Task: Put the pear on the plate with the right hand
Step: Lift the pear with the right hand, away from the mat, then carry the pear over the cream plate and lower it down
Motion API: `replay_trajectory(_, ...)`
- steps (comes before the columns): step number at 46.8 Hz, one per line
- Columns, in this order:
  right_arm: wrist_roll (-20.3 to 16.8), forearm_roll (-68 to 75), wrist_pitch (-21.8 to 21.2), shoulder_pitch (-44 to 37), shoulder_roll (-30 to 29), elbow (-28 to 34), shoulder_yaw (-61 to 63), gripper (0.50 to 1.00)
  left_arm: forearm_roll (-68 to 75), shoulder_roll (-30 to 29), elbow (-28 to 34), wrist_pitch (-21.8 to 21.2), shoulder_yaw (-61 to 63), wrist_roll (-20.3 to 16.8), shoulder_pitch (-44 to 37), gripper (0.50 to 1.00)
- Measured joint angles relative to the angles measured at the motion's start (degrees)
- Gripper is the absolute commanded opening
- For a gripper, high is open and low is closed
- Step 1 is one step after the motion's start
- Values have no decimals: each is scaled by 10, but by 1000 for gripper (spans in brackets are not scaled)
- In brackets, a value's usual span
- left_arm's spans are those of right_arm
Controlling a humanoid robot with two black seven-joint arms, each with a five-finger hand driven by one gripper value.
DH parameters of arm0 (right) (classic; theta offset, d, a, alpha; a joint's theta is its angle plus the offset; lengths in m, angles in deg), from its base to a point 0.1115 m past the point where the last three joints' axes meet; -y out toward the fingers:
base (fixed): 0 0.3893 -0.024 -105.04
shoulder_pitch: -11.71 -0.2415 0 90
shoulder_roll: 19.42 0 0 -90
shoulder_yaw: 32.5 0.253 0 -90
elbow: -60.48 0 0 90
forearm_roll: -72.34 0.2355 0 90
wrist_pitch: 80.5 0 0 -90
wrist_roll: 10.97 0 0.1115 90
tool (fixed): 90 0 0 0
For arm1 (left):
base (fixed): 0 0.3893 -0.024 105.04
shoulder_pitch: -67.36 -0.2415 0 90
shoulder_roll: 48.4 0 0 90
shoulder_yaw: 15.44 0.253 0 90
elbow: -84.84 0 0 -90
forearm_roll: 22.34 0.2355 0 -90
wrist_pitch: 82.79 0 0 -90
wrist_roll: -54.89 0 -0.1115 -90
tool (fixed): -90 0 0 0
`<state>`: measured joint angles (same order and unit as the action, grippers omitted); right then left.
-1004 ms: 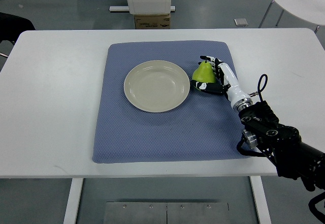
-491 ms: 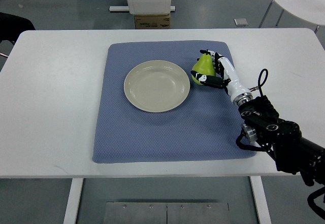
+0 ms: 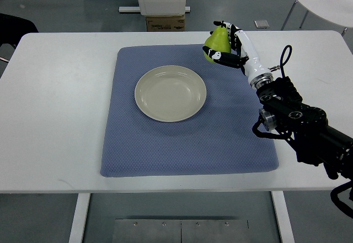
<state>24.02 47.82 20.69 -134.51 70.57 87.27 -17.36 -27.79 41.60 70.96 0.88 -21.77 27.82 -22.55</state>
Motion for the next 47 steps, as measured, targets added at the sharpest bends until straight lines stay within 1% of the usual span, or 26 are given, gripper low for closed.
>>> replay_trajectory(13,0,-1,-1,-25,0,6,-19,500,0,0,0,0,0,0,0,1000)
replay_trajectory(47,0,0,-13,-25,0,83,-104,500,0,0,0,0,0,0,0,1000)
